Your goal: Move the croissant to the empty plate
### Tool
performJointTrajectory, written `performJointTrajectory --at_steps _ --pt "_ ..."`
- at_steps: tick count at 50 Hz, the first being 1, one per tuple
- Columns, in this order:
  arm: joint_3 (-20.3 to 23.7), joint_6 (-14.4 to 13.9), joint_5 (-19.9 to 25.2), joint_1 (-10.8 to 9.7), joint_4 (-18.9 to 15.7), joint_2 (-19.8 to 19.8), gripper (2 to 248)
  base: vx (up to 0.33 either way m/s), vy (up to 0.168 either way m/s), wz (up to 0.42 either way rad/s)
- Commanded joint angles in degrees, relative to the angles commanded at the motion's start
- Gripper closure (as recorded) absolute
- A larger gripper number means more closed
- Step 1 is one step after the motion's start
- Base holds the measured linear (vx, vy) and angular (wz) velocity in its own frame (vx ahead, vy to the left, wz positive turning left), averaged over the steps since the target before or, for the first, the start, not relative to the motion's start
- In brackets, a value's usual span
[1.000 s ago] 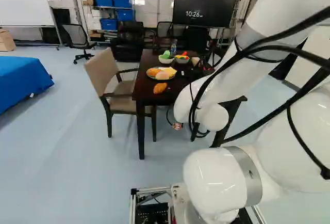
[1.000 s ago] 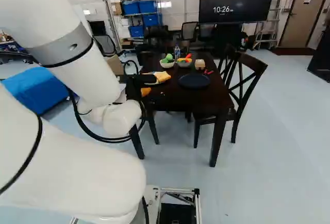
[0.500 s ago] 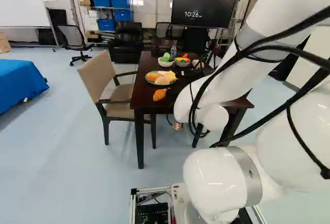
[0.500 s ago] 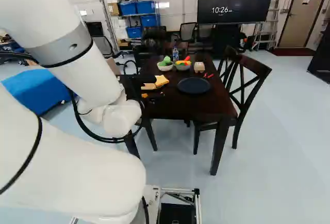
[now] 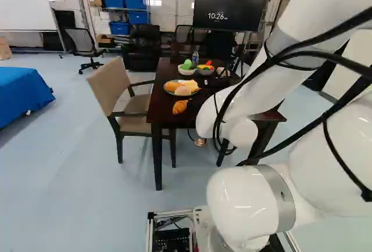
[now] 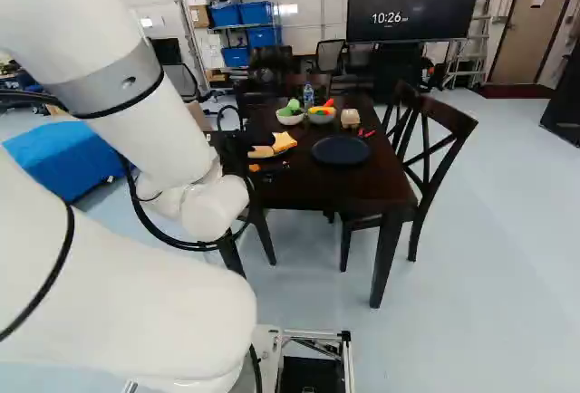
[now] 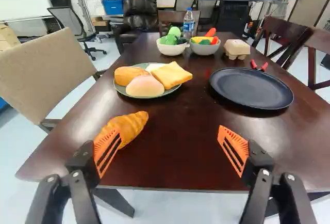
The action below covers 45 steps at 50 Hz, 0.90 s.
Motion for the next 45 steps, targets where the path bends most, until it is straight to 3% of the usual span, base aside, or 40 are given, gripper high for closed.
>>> performJointTrajectory --at_steps 21,45 --pt "-1.9 0.0 -1.7 0.4 0.0 0.0 3 0.0 0.0 0.0" --pt "-6.5 0.0 -9.3 2.6 0.0 -1.2 3 0.0 0.0 0.0"
